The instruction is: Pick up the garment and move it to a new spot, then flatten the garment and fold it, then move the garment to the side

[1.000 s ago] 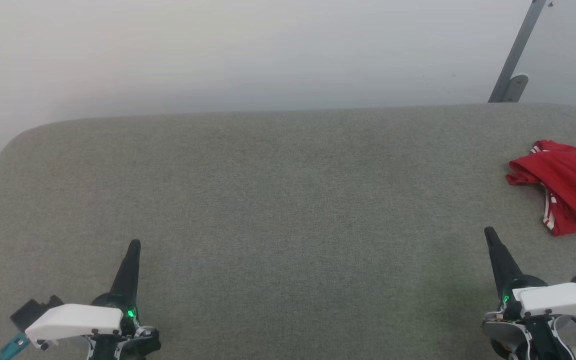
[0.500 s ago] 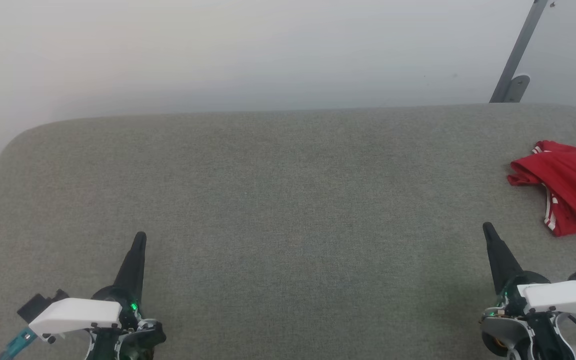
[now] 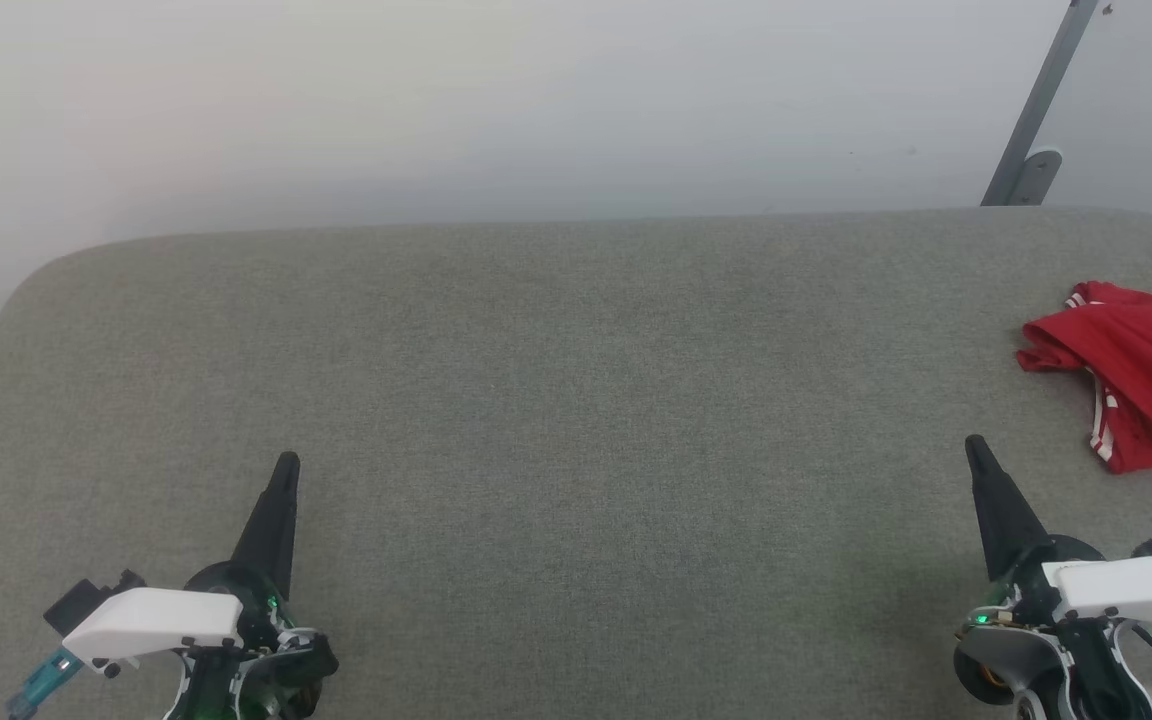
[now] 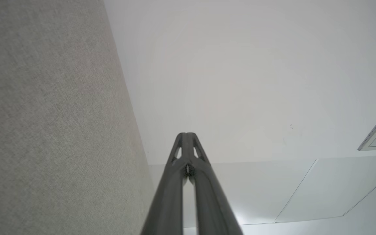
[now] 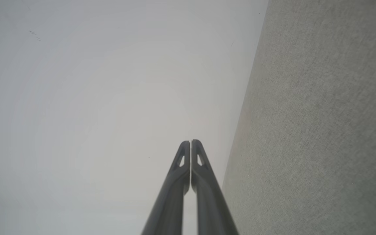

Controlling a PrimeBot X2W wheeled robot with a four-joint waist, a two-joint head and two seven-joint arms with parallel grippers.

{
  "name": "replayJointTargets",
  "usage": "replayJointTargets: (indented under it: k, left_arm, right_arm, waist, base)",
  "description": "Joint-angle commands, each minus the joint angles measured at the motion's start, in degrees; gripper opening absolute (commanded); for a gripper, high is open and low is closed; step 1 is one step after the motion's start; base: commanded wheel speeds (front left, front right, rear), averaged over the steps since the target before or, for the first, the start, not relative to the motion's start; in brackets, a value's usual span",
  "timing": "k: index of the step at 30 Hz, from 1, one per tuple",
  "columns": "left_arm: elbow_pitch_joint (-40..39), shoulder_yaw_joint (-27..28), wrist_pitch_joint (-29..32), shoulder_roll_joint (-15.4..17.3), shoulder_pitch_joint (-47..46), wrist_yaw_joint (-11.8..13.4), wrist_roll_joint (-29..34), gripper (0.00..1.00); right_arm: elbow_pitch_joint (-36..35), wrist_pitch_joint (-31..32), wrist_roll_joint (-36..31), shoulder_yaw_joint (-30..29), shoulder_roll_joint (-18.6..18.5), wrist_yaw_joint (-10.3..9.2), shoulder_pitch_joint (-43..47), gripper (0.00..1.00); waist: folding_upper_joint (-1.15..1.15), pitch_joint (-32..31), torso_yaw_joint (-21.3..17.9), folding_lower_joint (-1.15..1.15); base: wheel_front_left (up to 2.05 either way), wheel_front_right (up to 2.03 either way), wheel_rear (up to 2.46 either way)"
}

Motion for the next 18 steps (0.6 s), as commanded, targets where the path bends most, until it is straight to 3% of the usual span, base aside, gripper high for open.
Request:
replayJointTargets:
  k: [1, 18]
  left_arm:
    - [-0.2, 0.0, 0.2, -0.1, -0.6, -0.2, -0.2, 0.00]
    - [-0.2, 0.0, 0.2, -0.1, -0.6, -0.2, -0.2, 0.00]
  right_arm:
    - [-0.1, 0.2, 0.2, -0.1, 0.2, 0.02, -0.3, 0.00]
    - [-0.1, 0.2, 0.2, -0.1, 0.2, 0.02, -0.3, 0.00]
  waist:
    - [0.00, 0.0, 0.0, 0.00]
    - [0.00, 0.0, 0.0, 0.00]
  base:
    - [0.00, 0.00, 0.00]
    - [0.00, 0.00, 0.00]
